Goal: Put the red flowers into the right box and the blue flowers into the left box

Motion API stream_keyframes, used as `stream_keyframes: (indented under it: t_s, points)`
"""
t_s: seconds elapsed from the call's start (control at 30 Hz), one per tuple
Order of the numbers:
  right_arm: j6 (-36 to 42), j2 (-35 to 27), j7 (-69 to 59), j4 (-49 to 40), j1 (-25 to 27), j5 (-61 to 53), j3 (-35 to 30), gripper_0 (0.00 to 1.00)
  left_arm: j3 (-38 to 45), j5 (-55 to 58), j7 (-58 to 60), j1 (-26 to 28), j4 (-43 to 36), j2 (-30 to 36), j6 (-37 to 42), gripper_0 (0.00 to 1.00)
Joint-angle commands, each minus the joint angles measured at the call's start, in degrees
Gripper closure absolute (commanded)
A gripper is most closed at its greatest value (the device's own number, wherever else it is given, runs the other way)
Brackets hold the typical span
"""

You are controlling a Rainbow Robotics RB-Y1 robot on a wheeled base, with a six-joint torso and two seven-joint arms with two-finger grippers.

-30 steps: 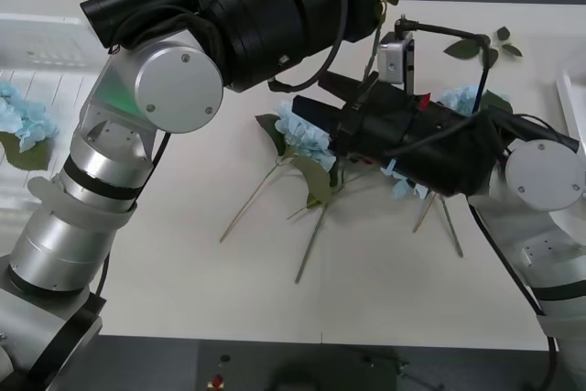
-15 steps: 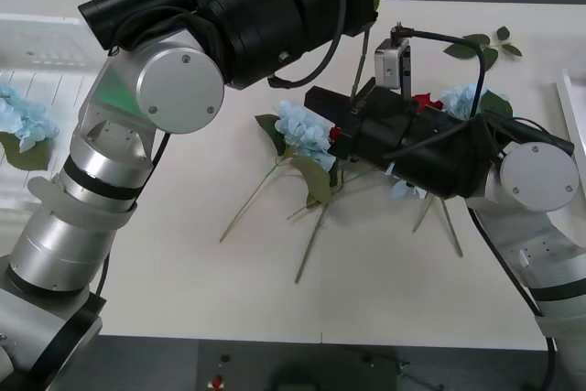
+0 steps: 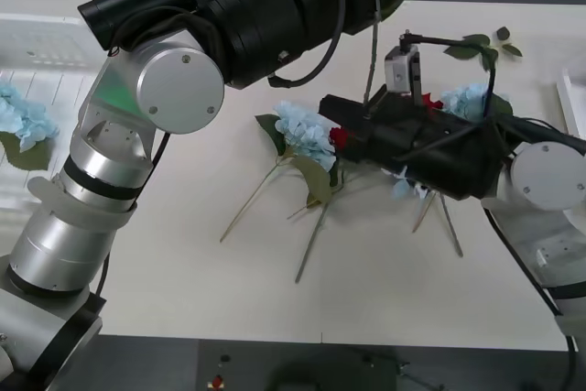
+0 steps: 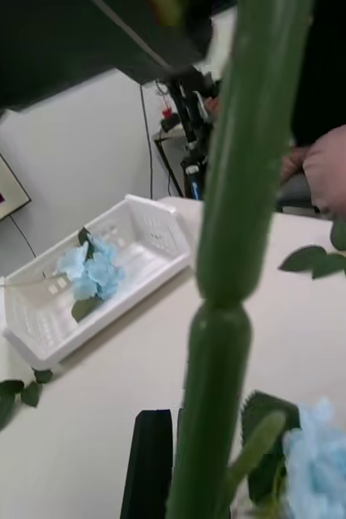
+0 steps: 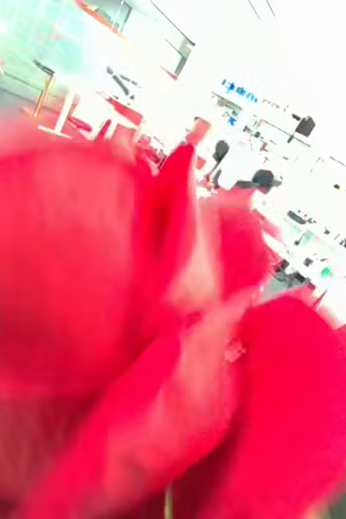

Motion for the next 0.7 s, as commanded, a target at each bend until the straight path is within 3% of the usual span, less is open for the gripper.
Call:
stream_keyframes:
  t_s: [0.03, 0.17, 0.23, 0.43, 0.57, 0.7]
  points:
    - [-0.1, -10.5, -12.3, 0.3, -0.6, 0.1, -0.2, 1.00, 1.6, 3.3, 3.1, -2.4, -1.3, 4.6, -0.4, 0.00]
    - [0.9, -20.0, -21.8, 2.2, -0.7, -0.5, -0.4, 1.00, 1.6, 15.9, 3.2, -2.7, -1.7, 13.3, 0.6, 0.00]
    - [1.2, -25.9, -27.2, 3.5, -0.7, -1.0, -0.4, 1.00, 1.7, 22.4, 2.9, -1.8, -3.3, 19.9, 5.4, 0.00]
    - [7.0, -41.0, -37.2, 12.7, -0.7, -7.0, -0.9, 1.00, 1.7, 34.5, 2.5, 6.2, -7.6, 35.8, 17.5, 0.00]
    - [10.1, -47.1, -37.6, 22.1, -0.9, -5.6, -3.1, 1.00, 0.7, 30.2, 1.7, 9.3, -7.3, 38.0, 25.2, 0.00]
    - [14.0, -49.3, -37.3, 31.3, -4.3, 0.0, -3.1, 1.00, -4.9, 22.7, 1.5, 8.4, -4.4, 37.3, 26.1, 0.00]
